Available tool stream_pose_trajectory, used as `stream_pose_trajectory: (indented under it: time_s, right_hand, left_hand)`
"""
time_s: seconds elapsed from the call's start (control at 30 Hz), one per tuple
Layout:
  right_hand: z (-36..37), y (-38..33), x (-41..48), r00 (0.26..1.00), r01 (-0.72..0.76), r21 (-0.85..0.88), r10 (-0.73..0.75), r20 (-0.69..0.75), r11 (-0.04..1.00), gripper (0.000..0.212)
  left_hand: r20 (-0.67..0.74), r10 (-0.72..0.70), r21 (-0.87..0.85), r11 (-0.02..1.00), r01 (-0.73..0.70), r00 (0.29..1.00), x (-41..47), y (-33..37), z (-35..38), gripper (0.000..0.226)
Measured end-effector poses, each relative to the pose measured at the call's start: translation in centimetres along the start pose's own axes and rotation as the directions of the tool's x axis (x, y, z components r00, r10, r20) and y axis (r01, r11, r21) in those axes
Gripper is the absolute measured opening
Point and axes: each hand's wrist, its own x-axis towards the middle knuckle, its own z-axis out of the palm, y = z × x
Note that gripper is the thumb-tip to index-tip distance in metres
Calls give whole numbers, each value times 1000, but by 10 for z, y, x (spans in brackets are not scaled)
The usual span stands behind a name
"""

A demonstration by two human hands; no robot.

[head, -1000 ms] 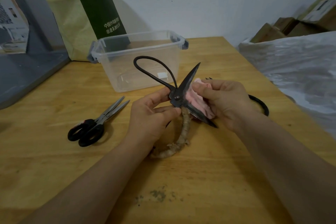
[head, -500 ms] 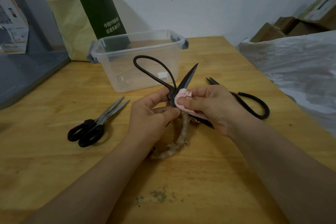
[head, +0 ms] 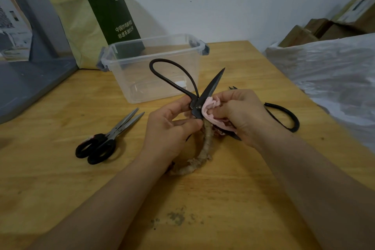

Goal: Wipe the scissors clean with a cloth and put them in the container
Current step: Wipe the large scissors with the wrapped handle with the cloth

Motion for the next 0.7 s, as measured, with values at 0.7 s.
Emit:
stream_pose_trajectory:
  time_s: [0.7]
  right_hand:
    - [-10, 3, 3, 982, 150, -93, -159, -98, 984, 12]
  left_hand:
    - [50, -19, -19, 1000, 20, 999, 3, -3, -6, 49]
